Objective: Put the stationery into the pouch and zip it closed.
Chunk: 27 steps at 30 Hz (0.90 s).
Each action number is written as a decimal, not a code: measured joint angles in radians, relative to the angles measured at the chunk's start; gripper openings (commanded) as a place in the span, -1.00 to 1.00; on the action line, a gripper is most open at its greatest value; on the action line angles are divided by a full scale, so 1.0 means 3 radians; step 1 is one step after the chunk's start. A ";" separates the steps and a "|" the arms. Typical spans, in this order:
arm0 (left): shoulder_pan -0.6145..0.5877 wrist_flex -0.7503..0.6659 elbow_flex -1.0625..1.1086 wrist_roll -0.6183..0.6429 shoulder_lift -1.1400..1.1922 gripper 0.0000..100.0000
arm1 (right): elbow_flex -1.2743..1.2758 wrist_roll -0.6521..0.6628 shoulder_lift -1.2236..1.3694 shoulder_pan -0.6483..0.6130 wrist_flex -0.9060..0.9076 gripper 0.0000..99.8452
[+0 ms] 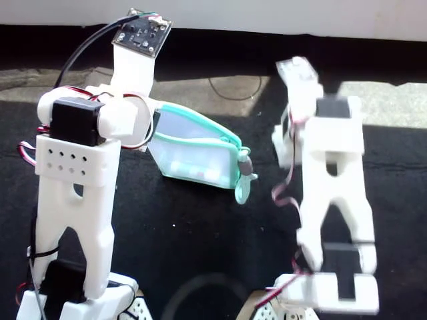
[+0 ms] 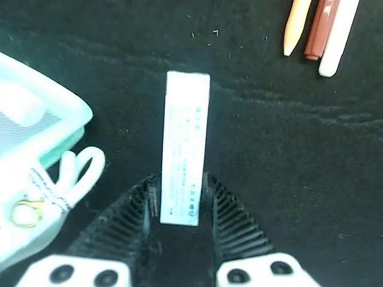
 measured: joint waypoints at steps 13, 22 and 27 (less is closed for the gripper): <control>0.0000 0.0000 0.0000 0.0000 0.0000 -0.98 | 0.2787 0.0148 -0.0680 0.0169 -0.1570 -0.94; 0.0000 0.0000 0.0000 0.0000 0.0000 -0.98 | 0.2542 0.0174 -0.0194 0.0020 -0.1386 -0.60; 0.0000 0.0000 0.0000 -0.0005 0.0000 -0.98 | 0.2153 0.0113 -0.0097 -0.0199 -0.1013 -0.60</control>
